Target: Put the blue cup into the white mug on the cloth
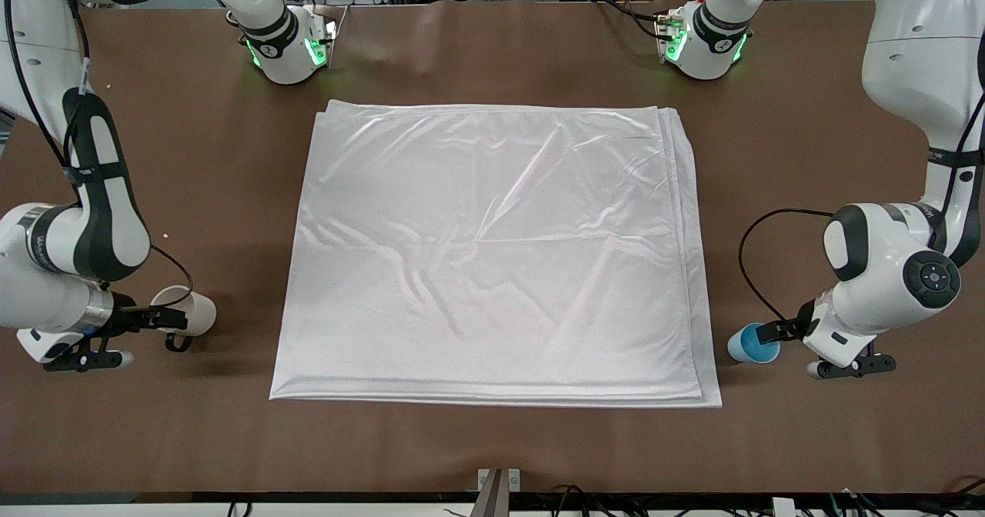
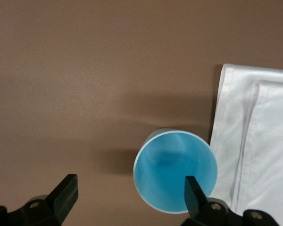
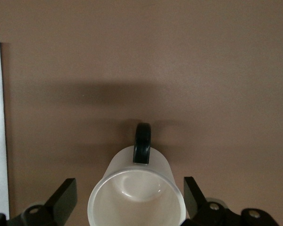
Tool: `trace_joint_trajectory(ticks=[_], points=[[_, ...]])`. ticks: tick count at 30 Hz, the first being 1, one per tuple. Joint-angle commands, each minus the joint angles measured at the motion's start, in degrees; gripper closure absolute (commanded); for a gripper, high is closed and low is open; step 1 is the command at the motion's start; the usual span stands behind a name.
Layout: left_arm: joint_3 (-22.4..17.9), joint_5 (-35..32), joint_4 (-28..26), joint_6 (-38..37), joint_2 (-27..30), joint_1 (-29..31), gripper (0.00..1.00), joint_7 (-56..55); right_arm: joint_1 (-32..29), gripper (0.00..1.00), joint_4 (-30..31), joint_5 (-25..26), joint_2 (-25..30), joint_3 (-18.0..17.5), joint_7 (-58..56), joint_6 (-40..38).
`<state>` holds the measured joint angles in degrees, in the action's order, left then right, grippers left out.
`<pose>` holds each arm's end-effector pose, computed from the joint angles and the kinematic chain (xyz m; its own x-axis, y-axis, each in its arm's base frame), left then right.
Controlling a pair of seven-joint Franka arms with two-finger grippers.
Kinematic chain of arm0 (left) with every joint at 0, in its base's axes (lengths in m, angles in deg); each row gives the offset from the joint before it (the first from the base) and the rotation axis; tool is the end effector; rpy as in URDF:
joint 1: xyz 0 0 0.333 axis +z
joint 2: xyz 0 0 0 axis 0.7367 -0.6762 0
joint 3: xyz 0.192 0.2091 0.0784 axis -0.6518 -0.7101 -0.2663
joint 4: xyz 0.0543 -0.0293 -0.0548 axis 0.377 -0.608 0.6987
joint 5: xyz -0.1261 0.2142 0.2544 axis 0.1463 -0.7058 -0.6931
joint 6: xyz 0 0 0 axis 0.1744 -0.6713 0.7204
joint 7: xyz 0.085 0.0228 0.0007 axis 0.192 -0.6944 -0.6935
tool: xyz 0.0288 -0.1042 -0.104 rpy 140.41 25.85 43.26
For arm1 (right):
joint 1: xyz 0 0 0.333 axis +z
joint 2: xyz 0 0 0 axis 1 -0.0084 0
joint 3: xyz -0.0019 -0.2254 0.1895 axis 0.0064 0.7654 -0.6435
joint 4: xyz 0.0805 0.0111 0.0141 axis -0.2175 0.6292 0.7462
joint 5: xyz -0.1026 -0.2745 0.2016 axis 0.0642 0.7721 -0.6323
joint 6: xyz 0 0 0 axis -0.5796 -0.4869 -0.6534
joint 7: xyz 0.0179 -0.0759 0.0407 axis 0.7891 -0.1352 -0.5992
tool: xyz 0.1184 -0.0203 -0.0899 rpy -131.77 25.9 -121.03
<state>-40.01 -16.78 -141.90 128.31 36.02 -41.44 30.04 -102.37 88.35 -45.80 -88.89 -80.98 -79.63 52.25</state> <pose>0.6745 0.0085 0.2311 0.9911 0.1068 0.0798 0.1058 -0.9942 0.0174 0.6593 -0.1134 0.2355 0.9989 0.0471 -0.0073 0.0470 -0.9988 -0.0105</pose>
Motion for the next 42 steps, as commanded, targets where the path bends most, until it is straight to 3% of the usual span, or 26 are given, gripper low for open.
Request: trace_joint_trajectory(ticks=[1, 16, 17, 20, 22, 26, 32, 40, 42], points=[[0.1, -1.6, 0.8, 1.9, -1.3, 0.0, 0.0, -0.3, -0.9, 0.0, -2.1, 0.8, -2.7, -0.6, -0.9, 1.8], [0.1, -1.5, 0.7, 4.5, -3.1, 0.1, 0.0, -0.3, -1.1, 0.03, -2.0, 0.7, -4.9, -0.7, -1.0, 4.4], [0.1, -1.5, 0.7, 4.5, -3.2, 0.0, 0.0, -0.3, -1.1, 0.13, -2.0, 0.7, -4.9, -0.7, -1.0, 4.4], [0.1, -1.5, 0.7, 4.5, -3.4, -0.1, 0.0, -0.3, -1.1, 0.56, -1.9, 0.9, -5.0, -0.7, -1.3, 4.4], [0.1, -1.5, 0.7, 4.5, -3.7, -0.1, 0.0, -0.3, -1.0, 0.77, -1.9, 0.9, -5.0, -0.7, -2.4, 4.4], [0.1, -1.4, 0.7, 4.5, -3.8, -0.1, 0.0, -0.3, -1.1, 0.99, -1.9, 0.8, -5.0, -0.7, -3.6, 4.4], [0.1, -1.5, 0.7, 4.5, -4.1, -0.2, 0.0, -0.3, -1.1, 1.0, -1.8, 0.5, -5.0, -0.7, -3.6, 4.4], [0.1, -1.5, 0.8, 4.5, -4.2, -0.1, 0.2, -0.3, -1.1, 1.0, -1.6, 0.2, -4.9, -0.7, -3.5, 4.3], [0.1, -1.5, 0.7, 4.6, -4.3, -0.1, 0.21, -0.3, -1.1, 1.0, -1.6, 0.3, -4.9, -0.7, -3.5, 4.3]])
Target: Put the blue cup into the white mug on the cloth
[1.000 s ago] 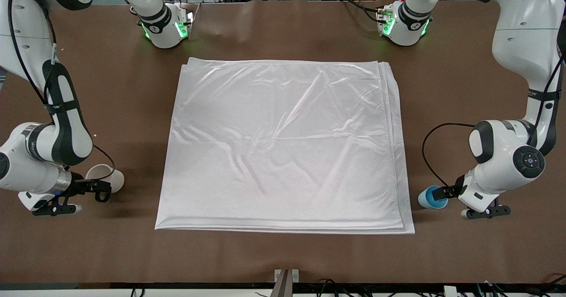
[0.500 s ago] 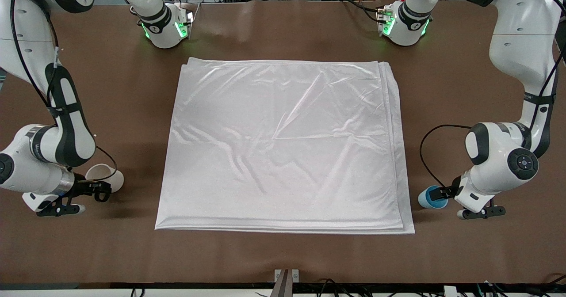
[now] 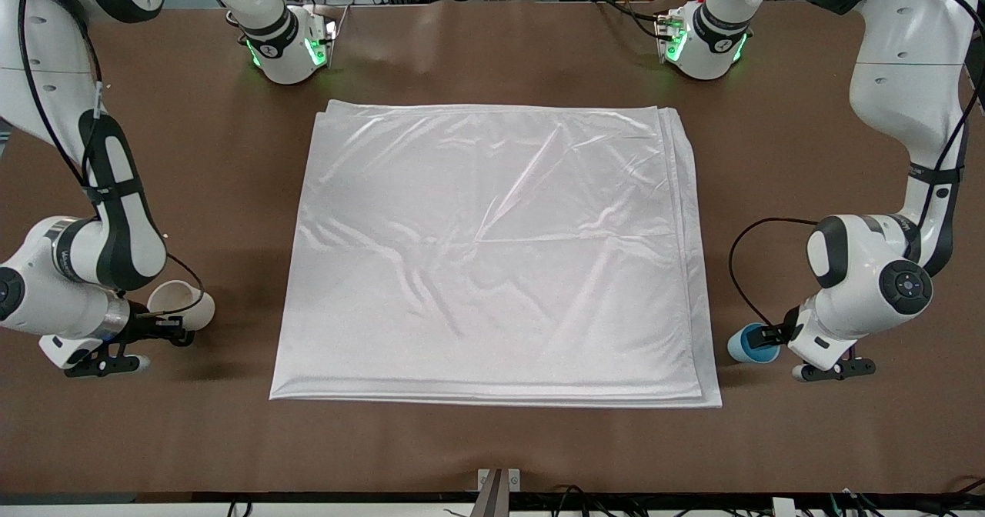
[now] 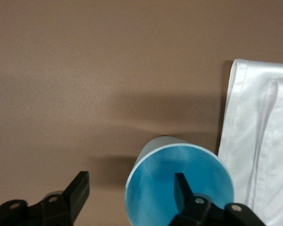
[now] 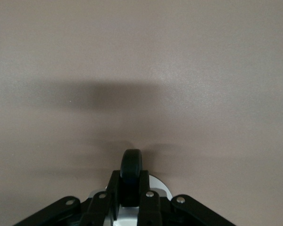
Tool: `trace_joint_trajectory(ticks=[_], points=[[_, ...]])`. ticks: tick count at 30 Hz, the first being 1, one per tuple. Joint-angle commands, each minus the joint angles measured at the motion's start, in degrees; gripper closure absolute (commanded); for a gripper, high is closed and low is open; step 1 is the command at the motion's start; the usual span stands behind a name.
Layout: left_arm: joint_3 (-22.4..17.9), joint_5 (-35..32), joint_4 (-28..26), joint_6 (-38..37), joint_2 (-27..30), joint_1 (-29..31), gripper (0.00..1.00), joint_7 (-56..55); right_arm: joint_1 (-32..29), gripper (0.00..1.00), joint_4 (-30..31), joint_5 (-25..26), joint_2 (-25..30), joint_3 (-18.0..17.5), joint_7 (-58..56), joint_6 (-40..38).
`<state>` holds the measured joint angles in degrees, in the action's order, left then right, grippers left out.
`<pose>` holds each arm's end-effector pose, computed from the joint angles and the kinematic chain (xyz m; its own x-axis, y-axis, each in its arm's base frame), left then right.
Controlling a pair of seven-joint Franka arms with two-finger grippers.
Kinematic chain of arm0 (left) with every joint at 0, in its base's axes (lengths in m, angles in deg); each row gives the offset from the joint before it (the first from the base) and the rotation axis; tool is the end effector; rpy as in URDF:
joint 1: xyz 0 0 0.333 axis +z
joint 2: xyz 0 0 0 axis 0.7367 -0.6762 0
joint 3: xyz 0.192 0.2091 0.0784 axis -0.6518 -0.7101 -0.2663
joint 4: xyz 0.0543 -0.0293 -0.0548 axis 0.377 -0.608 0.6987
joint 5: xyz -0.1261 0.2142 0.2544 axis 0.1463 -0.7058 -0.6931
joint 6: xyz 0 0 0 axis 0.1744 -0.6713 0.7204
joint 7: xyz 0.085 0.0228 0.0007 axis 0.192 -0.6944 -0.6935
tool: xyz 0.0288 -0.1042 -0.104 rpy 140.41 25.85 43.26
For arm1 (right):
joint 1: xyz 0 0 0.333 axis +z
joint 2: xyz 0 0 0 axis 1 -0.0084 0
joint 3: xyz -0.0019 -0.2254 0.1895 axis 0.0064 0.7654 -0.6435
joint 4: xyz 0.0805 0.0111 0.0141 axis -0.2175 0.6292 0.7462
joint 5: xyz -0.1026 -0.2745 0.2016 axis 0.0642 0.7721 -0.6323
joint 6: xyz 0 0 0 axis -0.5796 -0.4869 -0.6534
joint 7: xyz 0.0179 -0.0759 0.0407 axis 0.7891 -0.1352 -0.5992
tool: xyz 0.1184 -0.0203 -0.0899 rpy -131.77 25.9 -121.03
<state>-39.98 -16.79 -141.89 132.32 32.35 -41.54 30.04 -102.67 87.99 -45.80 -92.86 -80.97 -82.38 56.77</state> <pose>0.6769 0.0060 0.1951 0.9907 0.1061 0.0852 0.1041 -0.9942 0.0271 0.6643 -0.1175 0.1986 0.9960 0.0884 0.0100 0.0885 -0.9960 -0.0117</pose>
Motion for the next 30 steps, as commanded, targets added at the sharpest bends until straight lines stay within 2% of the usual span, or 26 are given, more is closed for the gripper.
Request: trace_joint_trajectory(ticks=[1, 2, 5, 6, 8, 10, 14, 17, 25, 30], points=[[0.1, -1.6, 0.7, 0.6, -0.9, 0.0, 0.21, -0.3, -0.8, 1.0, -1.3, 0.2, -0.9, -0.7, -0.7, -0.2], [0.1, -1.6, 0.8, 0.6, -1.0, 0.0, 0.22, -0.2, -0.8, 1.0, -1.3, 0.2, -0.9, -0.7, -0.7, -0.2], [0.0, -1.6, 0.7, 1.4, -1.1, 0.0, 0.35, -0.1, -1.2, 1.0, -1.2, 0.1, -1.0, -0.7, -0.7, -0.2], [0.0, -1.7, 0.7, 1.5, -1.0, 0.0, 0.41, -0.1, -1.3, 1.0, -1.2, 0.0, -1.0, -0.7, -0.7, -0.2], [0.1, -1.7, 0.7, 1.6, -1.1, 0.0, 0.61, -0.1, -1.1, 1.0, -1.3, 0.0, -0.9, -0.7, -0.4, -0.3], [0.0, -1.6, 0.7, 1.6, -1.1, 0.0, 0.77, -0.1, -0.7, 1.0, -1.5, -0.4, -0.8, -1.0, 0.5, -0.9], [0.0, -1.7, 0.7, 1.6, -1.1, 0.0, 1.0, 0.2, 1.8, 1.0, -1.6, -0.2, 0.5, -1.0, 10.1, -2.9], [0.1, -1.6, 0.7, 1.6, -1.1, 0.2, 1.0, 0.6, 3.4, 1.0, -1.9, 0.3, 0.9, -1.1, 14.5, -6.0], [0.1, -1.7, 0.8, 1.6, -1.0, 0.2, 1.0, 0.7, 4.5, 1.0, -3.2, -0.8, 2.0, -1.5, 17.0, -10.7], [0.1, -1.8, 0.8, 1.6, -0.7, 0.1, 1.0, 0.8, 5.2, 1.0, -5.5, -0.8, 2.0, -3.0, 22.5, -15.5]])
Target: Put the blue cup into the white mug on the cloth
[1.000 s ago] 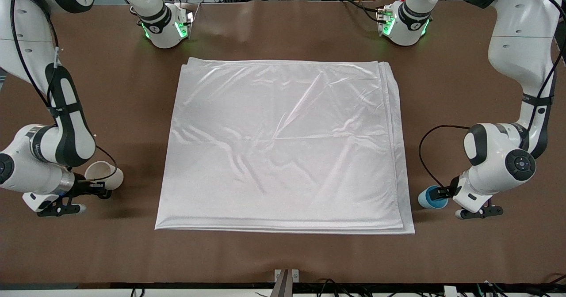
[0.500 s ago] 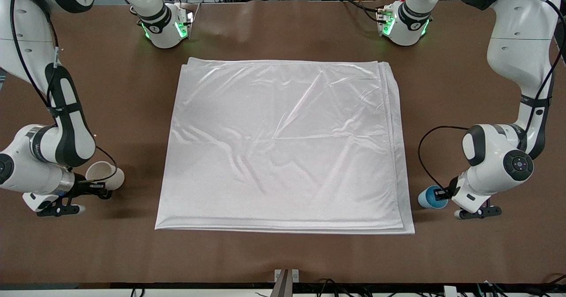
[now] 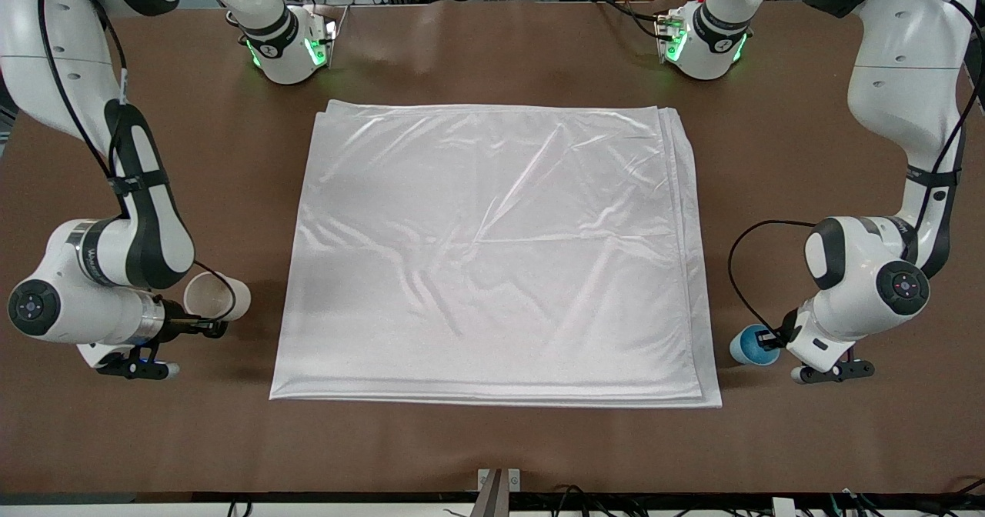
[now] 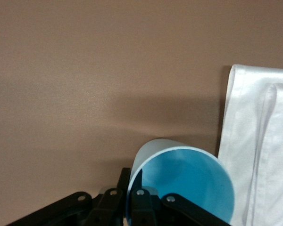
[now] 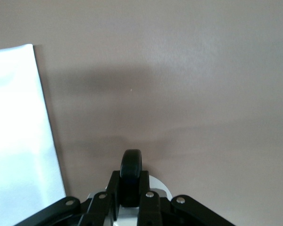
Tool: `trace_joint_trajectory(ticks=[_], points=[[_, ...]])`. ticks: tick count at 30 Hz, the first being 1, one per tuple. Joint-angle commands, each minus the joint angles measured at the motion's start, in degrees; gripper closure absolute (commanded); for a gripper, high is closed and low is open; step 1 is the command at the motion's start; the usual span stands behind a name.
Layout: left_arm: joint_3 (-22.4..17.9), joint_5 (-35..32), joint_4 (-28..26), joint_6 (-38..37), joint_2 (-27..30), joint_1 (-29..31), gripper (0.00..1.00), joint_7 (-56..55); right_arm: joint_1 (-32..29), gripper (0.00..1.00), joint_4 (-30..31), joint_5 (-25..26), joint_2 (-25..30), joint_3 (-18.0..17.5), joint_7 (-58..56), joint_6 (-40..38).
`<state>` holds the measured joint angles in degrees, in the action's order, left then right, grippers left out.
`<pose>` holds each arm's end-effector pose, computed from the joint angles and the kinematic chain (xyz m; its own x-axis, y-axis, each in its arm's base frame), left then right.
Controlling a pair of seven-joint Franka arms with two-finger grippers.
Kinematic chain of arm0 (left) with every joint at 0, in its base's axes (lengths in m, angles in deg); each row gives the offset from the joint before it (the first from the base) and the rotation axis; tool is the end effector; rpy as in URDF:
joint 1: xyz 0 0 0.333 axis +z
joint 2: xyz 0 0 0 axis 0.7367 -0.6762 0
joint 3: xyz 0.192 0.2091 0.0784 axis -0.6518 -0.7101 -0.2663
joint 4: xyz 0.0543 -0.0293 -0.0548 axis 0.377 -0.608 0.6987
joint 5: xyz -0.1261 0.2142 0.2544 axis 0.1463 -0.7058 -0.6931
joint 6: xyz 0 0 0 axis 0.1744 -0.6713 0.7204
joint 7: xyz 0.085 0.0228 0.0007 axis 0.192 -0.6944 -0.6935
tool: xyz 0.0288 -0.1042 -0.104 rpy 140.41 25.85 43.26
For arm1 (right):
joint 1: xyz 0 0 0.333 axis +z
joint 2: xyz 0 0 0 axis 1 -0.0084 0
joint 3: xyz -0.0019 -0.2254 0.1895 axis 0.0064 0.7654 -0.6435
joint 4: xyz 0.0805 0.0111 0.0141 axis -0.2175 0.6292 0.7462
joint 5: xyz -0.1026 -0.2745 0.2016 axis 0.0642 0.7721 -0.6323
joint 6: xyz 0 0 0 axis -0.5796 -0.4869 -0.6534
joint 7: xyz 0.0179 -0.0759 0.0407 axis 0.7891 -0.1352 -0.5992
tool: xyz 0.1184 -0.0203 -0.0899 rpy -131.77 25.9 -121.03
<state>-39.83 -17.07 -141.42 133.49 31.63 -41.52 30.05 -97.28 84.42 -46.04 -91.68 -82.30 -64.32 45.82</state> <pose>0.6805 0.0049 0.1922 0.9896 0.1021 0.1015 0.0997 -0.9946 0.0286 0.6642 -0.0420 0.2232 0.9880 -0.1156 -0.1020 -0.1185 -0.9927 -0.0226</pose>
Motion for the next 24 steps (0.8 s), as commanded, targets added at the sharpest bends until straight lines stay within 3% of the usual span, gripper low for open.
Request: trace_joint_trajectory(ticks=[1, 13, 24], points=[[0.0, -1.5, 0.3, 0.5, 0.1, 0.0, 1.0, 0.8, 0.1, 1.0, -2.2, -0.6, 1.0, -1.9, 5.1, -5.5], [0.0, -5.3, 0.9, 0.0, 3.2, 0.1, 1.0, 3.1, 4.2, 1.0, -2.6, -0.6, 3.6, -5.8, 22.1, -8.1], [0.8, -5.6, 1.0, -3.5, 6.6, -0.7, 1.0, 3.1, 16.5, 1.0, -2.9, 0.0, 4.4, -5.7, 42.2, -7.5]])
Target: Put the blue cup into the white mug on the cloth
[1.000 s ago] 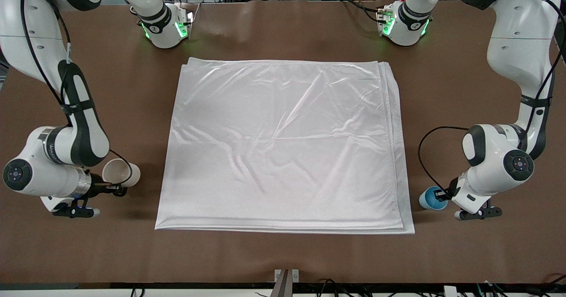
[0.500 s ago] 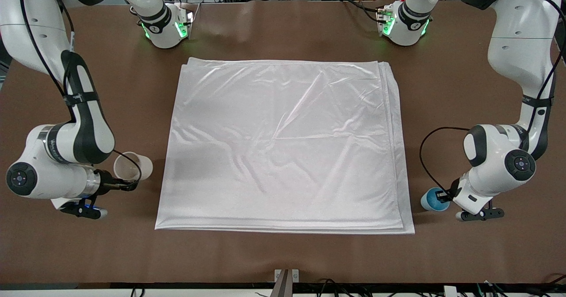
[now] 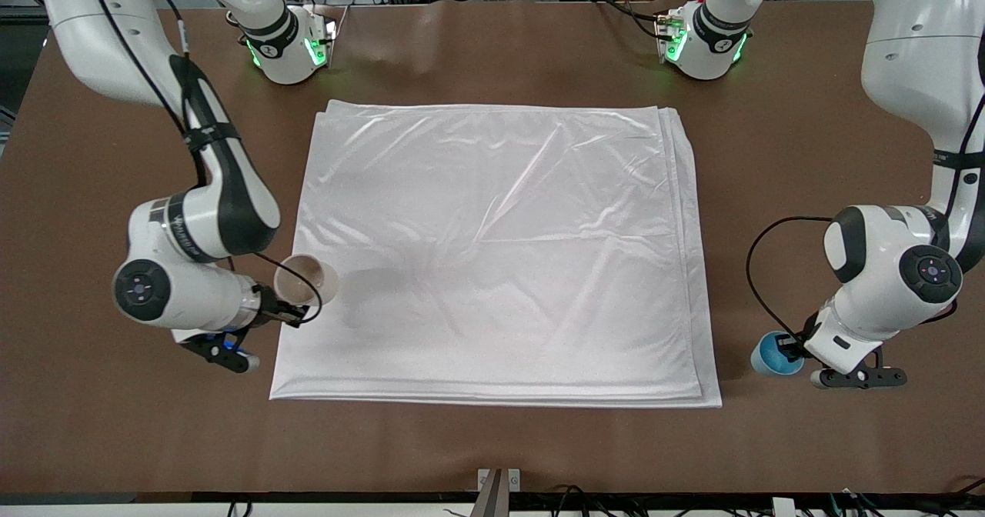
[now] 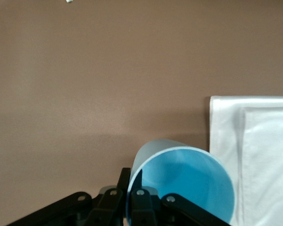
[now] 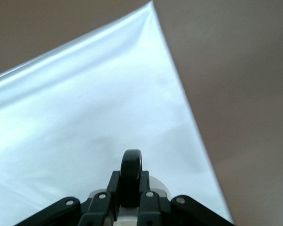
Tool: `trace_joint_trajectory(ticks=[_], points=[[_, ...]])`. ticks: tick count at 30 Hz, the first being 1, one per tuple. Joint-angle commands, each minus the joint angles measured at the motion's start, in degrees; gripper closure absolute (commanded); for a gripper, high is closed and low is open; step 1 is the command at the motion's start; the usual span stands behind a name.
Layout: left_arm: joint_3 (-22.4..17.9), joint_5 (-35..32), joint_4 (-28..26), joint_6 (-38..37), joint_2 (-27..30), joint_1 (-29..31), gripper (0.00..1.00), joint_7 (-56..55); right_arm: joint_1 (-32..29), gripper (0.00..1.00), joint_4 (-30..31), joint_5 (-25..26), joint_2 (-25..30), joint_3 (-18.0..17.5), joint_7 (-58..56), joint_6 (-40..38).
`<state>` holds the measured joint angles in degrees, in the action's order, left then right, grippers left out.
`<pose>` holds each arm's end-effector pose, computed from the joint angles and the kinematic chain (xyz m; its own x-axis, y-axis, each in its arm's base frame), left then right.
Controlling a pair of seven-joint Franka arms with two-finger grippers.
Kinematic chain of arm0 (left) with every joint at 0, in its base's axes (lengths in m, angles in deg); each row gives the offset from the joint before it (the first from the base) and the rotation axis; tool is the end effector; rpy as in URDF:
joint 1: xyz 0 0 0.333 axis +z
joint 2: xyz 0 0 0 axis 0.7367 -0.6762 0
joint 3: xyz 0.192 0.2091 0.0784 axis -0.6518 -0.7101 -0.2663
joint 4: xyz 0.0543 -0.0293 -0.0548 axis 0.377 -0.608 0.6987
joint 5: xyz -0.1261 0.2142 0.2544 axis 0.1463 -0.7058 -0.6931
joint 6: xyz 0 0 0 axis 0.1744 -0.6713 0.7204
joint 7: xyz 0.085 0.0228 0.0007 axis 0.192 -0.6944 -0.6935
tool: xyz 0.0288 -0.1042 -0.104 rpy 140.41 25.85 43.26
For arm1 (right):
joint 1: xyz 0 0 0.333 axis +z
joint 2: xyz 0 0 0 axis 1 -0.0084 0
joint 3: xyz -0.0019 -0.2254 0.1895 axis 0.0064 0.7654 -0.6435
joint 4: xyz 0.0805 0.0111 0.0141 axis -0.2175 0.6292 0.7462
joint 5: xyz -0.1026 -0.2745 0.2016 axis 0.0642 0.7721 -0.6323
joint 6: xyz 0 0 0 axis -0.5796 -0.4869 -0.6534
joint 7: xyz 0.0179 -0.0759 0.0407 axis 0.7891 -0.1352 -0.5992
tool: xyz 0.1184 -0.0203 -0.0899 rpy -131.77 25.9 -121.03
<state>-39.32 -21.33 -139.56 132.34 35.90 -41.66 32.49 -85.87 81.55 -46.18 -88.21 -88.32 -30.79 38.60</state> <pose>0.6953 0.0033 0.2556 0.9811 -0.0001 0.1933 0.0069 -0.9993 -0.0355 0.6476 0.1461 0.2799 0.9049 -0.4019 -0.1399 -0.4067 -0.9135 -0.0062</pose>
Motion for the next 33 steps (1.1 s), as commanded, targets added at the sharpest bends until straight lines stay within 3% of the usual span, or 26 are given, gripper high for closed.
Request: trace_joint_trajectory(ticks=[1, 14, 21, 33], points=[[0.2, -1.3, -0.8, -2.8, 2.6, -0.7, 1.0, 0.6, 6.4, 1.0, -0.6, 0.4, 0.8, 0.4, 10.5, -0.2], [5.2, -0.6, -0.8, -6.6, 6.0, -0.7, 1.0, 0.2, 15.9, 1.0, -2.3, 0.1, 0.0, 0.5, 27.6, 4.2], [8.3, -0.5, -0.8, -7.9, 6.7, -1.3, 1.0, -0.3, 20.8, 1.0, -2.0, 0.5, -2.3, 0.8, 34.8, 11.0], [8.7, -1.0, -0.9, -8.3, 6.8, -6.0, 1.0, -7.4, 25.4, 1.0, -1.8, 2.7, -6.4, 2.5, 37.8, 14.2]])
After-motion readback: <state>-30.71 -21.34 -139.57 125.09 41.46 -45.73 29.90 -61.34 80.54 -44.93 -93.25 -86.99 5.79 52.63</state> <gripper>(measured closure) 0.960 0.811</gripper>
